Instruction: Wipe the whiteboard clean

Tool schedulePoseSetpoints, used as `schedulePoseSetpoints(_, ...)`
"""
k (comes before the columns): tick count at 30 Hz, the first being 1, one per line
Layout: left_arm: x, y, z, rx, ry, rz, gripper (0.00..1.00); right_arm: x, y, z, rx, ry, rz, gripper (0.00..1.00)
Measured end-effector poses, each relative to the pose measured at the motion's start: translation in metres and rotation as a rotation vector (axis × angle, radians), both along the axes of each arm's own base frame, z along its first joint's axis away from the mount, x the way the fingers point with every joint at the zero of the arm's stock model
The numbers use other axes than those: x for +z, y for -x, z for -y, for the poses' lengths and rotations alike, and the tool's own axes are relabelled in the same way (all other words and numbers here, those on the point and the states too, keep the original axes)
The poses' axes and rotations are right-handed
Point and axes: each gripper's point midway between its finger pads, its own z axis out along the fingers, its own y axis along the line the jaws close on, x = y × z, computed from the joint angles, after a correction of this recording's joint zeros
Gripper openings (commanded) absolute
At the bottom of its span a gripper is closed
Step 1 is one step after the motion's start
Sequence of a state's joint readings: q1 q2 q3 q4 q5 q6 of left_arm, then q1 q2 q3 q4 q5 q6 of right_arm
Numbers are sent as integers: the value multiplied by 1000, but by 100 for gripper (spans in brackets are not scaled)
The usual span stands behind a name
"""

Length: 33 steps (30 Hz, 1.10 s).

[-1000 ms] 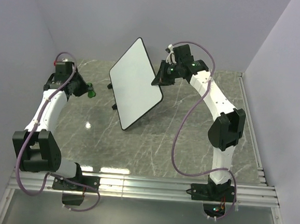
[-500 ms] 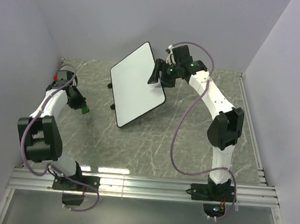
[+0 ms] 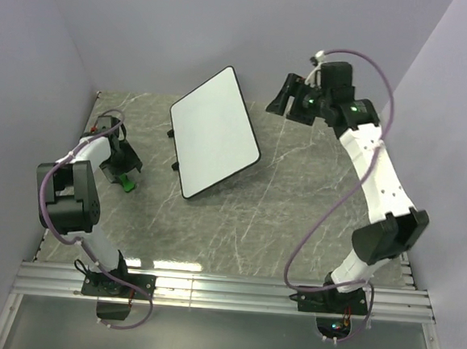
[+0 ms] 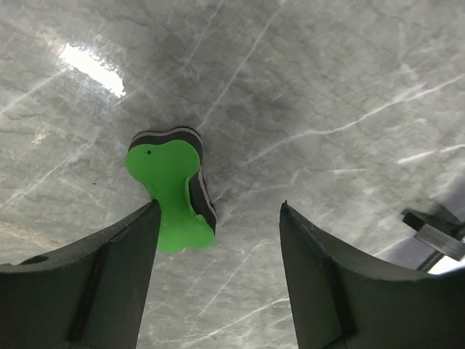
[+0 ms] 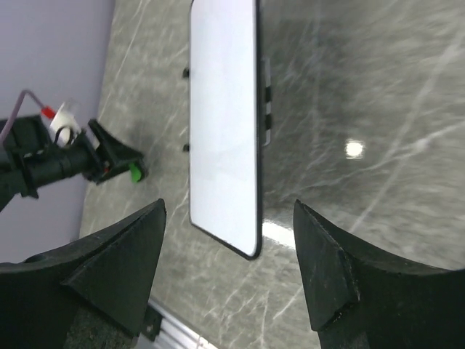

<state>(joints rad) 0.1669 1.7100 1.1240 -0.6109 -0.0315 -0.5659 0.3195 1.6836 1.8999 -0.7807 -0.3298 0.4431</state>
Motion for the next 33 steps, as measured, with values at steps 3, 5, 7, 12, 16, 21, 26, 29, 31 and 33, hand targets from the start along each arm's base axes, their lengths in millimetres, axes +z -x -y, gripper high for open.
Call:
schedulePoseSetpoints(3, 8, -5, 4, -8, 8, 30, 74, 19, 8, 22, -66, 14, 56, 77)
schedulePoseSetpoints(5, 23, -12, 17, -32, 28, 81, 74, 24, 15, 33, -106, 32, 77, 77)
schedulePoseSetpoints(7, 48, -25, 37, -75, 43, 156, 73, 22, 21, 42, -137, 48, 80, 77)
schedulePoseSetpoints(12, 138, -62, 113, -225, 103, 422, 73, -2, 38, 54, -164, 67, 30, 78)
schedulePoseSetpoints(16, 198, -65, 153, -296, 155, 563, 73, -22, 59, 58, -161, 70, -14, 79)
schedulePoseSetpoints(21, 246, -60, 166, -332, 205, 671, 75, -22, 82, 61, -159, 39, -1, 79)
schedulePoseSetpoints(26, 289, -57, 170, -355, 227, 743, 81, -12, 108, 67, -161, 3, 59, 80)
schedulePoseSetpoints(29, 320, -56, 171, -367, 227, 793, 85, -9, 122, 71, -167, -16, 85, 80)
schedulePoseSetpoints(31, 343, -58, 170, -372, 222, 831, 91, -12, 132, 73, -166, -22, 90, 80)
schedulePoseSetpoints(33, 363, -60, 170, -382, 213, 864, 99, -19, 142, 76, -167, -28, 89, 81)
